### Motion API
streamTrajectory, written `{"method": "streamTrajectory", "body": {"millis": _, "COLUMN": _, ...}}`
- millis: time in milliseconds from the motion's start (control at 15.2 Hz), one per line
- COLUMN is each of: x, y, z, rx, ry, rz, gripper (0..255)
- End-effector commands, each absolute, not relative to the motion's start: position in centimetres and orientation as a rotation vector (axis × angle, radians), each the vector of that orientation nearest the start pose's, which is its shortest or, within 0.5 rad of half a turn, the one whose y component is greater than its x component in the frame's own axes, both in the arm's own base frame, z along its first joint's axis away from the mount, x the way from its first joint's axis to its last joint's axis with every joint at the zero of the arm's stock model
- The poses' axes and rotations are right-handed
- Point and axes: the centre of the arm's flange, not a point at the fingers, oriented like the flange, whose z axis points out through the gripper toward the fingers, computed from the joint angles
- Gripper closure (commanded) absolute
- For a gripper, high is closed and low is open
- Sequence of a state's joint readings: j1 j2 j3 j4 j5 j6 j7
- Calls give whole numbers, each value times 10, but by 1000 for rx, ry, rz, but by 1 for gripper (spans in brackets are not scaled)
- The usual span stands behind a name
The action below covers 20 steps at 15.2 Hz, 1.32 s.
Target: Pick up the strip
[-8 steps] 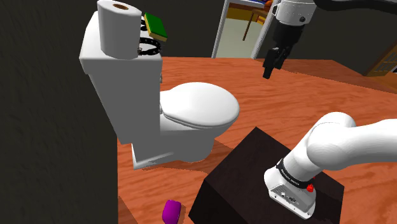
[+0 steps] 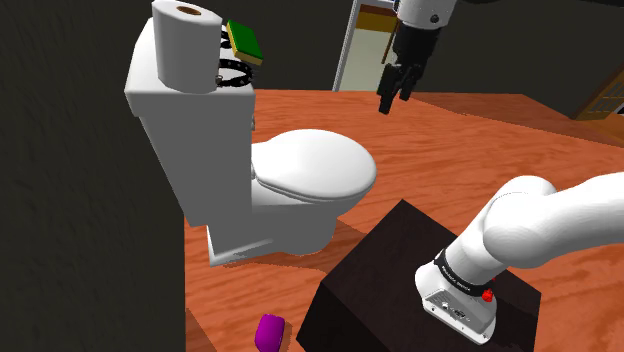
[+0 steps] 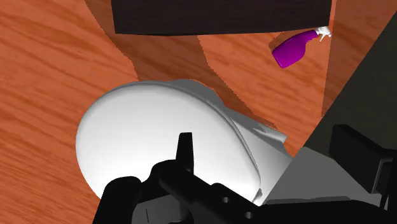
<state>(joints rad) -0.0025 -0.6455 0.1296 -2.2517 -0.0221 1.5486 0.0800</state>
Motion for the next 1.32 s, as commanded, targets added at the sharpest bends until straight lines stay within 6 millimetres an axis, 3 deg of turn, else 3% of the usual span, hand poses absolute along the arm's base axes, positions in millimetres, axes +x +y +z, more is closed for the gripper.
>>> {"method": "streamTrajectory", "body": {"millis": 0, "x": 364, "y": 61, "z": 593, "rx": -3235, "ry": -45, "rz": 61, "gripper": 0}}
{"method": "streamTrajectory", "body": {"millis": 1254, "x": 549, "y": 186, "z": 630, "rx": -3136, "ry": -173, "rz": -143, "gripper": 0}}
